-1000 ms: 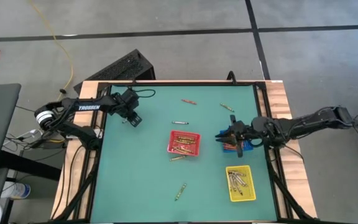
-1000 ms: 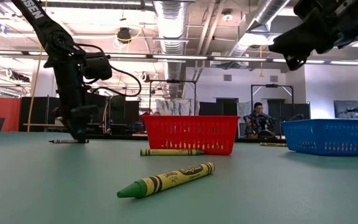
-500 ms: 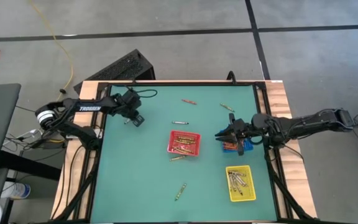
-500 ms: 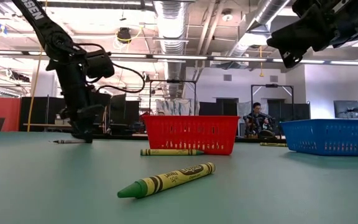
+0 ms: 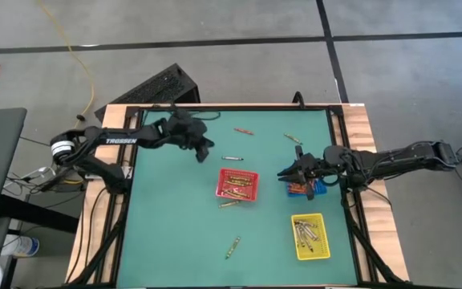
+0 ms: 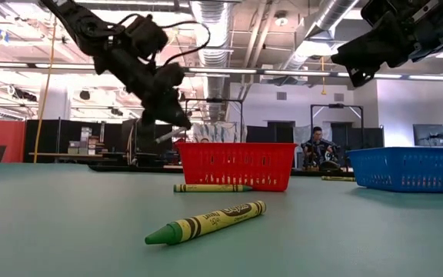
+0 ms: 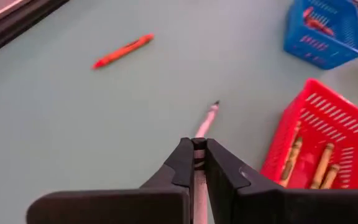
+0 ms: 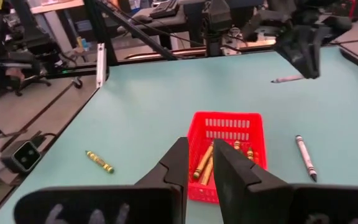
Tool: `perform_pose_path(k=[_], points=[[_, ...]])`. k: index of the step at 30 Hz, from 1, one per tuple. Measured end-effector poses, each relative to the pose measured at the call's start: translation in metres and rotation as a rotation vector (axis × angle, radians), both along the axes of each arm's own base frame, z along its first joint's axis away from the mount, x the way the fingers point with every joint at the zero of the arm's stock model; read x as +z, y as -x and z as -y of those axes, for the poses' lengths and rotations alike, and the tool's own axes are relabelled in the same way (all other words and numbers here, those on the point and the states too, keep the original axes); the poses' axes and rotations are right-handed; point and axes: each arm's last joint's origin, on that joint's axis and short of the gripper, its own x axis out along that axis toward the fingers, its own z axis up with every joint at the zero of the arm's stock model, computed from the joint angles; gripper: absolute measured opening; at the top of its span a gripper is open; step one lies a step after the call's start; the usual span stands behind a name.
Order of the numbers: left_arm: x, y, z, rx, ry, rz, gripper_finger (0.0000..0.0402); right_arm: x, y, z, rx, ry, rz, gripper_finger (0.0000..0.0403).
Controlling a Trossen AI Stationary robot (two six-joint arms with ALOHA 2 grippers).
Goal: Sort crayons
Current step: Put the black crayon into the yellow basket
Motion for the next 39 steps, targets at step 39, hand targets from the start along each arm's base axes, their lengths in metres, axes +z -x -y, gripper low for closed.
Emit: perform_pose_path(k=[39], points=[[-0.01, -0.059, 0.028, -0.026, 0.004, 0.136, 0.0007, -0.003, 0.0, 0.0, -0.008, 0.002, -0.031, 0.0072]])
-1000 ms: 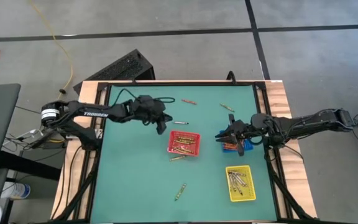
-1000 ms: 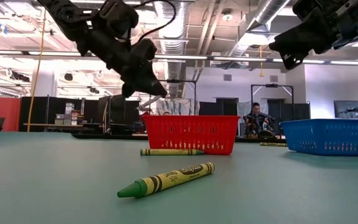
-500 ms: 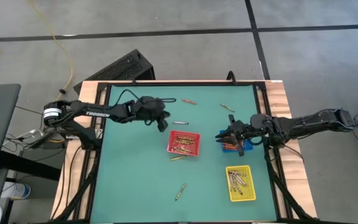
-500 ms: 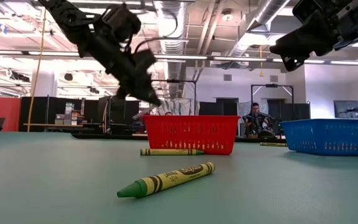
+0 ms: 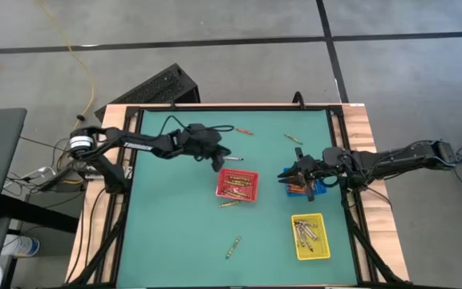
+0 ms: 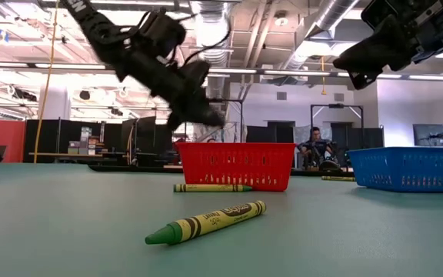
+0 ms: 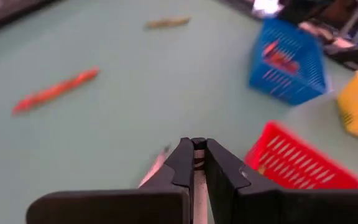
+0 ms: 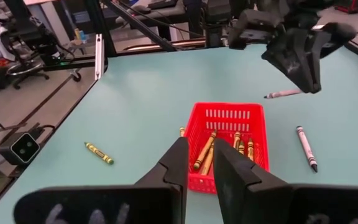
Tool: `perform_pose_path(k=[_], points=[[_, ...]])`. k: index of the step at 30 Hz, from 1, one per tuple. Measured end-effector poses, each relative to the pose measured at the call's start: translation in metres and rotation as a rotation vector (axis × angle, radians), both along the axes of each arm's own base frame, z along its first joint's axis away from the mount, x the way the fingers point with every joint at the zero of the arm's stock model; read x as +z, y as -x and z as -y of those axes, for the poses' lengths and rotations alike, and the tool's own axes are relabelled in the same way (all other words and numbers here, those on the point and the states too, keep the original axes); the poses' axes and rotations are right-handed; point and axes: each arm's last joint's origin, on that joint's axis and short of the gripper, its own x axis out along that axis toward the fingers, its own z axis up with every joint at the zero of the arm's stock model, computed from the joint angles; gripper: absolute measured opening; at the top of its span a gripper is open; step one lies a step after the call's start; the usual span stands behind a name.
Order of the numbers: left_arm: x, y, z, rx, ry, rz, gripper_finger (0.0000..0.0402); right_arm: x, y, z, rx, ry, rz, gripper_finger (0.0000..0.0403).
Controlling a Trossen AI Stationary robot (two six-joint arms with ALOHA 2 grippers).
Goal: Sort crayons
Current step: Put the black crayon into the yellow basket
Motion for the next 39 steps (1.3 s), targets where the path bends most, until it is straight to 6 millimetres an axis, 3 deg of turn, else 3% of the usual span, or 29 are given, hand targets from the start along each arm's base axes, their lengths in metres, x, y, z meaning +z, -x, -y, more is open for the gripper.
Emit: perform_pose_path(k=[6, 12, 16, 20, 28, 34, 39], points=[[0.019, -0.052, 0.02, -0.092, -0.098, 0.061, 0.0007, 0.0, 0.0, -0.002, 0.005, -0.041, -0.003, 0.0072], [0.007, -0.095, 0.064, -0.236, -0.16, 0.064, 0.0007, -0.001, 0.004, -0.008, 0.043, -0.043, -0.024, 0.0072], [0.022, -0.105, 0.097, -0.327, -0.23, 0.141, 0.0007, 0.001, 0.015, -0.008, 0.041, -0.034, -0.122, 0.0072], [0.031, -0.106, 0.125, -0.354, -0.249, 0.23, 0.0007, 0.008, 0.026, -0.004, -0.066, 0.005, -0.171, 0.0072], [0.031, -0.118, 0.174, -0.411, -0.206, 0.488, 0.0007, 0.017, 0.04, 0.002, -0.23, 0.021, -0.147, 0.0072], [0.006, -0.175, 0.212, -0.518, -0.192, 0.582, 0.0007, 0.019, 0.044, 0.005, -0.277, 0.001, -0.134, 0.0072], [0.009, -0.211, 0.226, -0.606, -0.201, 0.607, 0.0007, 0.018, 0.045, 0.005, -0.283, -0.004, -0.146, 0.0072]])
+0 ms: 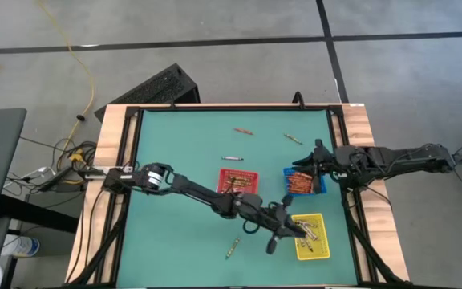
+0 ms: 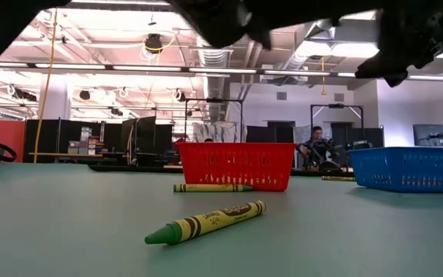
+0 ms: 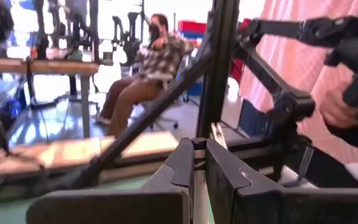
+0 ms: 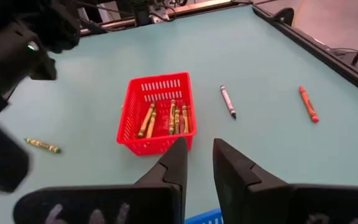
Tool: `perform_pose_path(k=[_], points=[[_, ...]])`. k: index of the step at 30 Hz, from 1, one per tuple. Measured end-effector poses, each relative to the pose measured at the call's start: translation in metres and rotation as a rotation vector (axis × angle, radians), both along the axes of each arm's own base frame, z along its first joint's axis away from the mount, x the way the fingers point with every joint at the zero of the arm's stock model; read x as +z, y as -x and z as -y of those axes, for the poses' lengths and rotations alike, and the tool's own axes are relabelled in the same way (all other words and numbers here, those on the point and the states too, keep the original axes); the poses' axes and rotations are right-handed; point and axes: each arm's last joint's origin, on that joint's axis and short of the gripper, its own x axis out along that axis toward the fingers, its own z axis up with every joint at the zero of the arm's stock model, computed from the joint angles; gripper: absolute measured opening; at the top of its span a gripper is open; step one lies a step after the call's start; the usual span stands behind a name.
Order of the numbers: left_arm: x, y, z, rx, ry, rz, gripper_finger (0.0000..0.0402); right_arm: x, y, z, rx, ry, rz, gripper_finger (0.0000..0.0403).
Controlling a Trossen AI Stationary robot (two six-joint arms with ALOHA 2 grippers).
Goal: Sort crayons
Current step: Put the black crayon into the yellow basket
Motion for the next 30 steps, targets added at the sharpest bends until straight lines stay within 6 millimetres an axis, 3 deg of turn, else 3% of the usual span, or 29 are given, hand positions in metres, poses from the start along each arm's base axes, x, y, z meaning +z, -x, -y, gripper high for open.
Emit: perform_pose_path(k=[6, 25, 30], points=[[-0.01, -0.017, 0.002, 0.033, -0.092, -0.024, 0.0007, -0.002, 0.001, 0.0, 0.004, 0.012, -0.02, 0.0072], [-0.017, -0.018, 0.001, 0.093, -0.342, -0.01, 0.0007, -0.001, 0.0, 0.0, 0.025, 0.064, -0.016, 0.0072], [-0.041, -0.031, 0.007, 0.031, -0.357, 0.028, 0.0007, 0.0, 0.0, 0.001, 0.008, 0.07, -0.013, 0.0072]])
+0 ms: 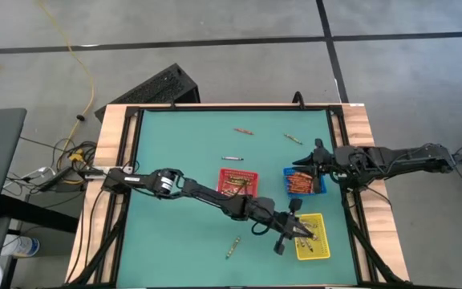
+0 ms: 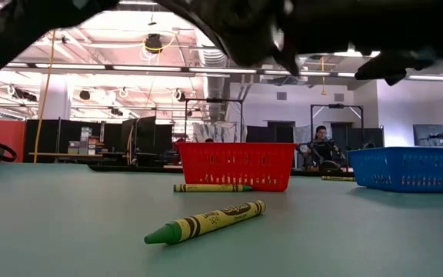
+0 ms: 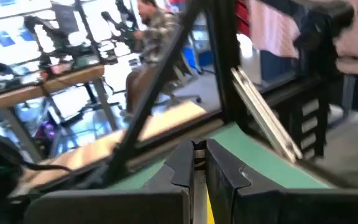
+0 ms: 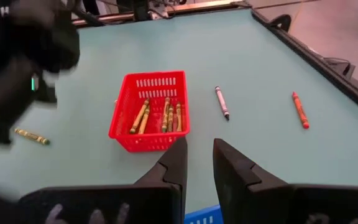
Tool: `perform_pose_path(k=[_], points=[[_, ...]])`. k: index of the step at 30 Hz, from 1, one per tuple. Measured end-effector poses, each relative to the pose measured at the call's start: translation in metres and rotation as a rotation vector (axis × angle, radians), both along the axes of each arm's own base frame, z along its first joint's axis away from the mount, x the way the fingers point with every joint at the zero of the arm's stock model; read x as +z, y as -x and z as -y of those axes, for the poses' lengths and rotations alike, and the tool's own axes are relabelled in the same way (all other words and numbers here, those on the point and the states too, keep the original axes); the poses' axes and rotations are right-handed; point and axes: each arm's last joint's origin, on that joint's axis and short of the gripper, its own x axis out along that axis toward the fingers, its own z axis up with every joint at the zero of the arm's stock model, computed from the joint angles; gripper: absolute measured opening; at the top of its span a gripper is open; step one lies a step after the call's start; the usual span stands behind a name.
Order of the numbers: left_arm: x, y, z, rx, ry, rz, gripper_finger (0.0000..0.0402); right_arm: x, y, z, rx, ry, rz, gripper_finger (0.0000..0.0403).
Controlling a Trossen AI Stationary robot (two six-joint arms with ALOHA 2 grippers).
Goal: Sort crayons
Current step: Put the black crayon into the yellow basket, then put the green crayon into the red basket
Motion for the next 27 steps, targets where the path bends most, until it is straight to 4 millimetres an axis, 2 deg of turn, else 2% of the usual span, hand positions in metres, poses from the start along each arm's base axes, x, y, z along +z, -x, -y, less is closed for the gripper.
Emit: perform_pose_path(k=[3, 7, 10, 21, 24, 27], points=[[-0.008, -0.009, 0.002, -0.008, -0.061, -0.057, 0.0007, 0.0, 0.0, 0.0, -0.01, -0.002, -0.002, 0.0072], [0.009, -0.015, 0.001, -0.041, -0.095, -0.096, 0.0008, -0.001, 0.0, 0.0, -0.011, -0.003, -0.007, 0.0072], [0.011, -0.017, -0.004, -0.037, -0.121, -0.161, 0.0019, -0.001, 0.0, 0.0, -0.011, -0.003, -0.009, 0.0072], [0.008, -0.018, -0.012, -0.02, -0.146, -0.257, 0.0141, -0.001, 0.0, 0.0, -0.008, 0.005, -0.012, 0.0072], [0.021, -0.014, -0.016, 0.055, -0.229, -0.277, 0.0154, -0.001, 0.001, 0.0, -0.008, 0.005, -0.016, 0.0072], [0.05, -0.003, -0.019, 0.163, -0.308, -0.329, 0.0156, -0.002, 0.001, 0.0, -0.007, 0.006, -0.023, 0.0072]])
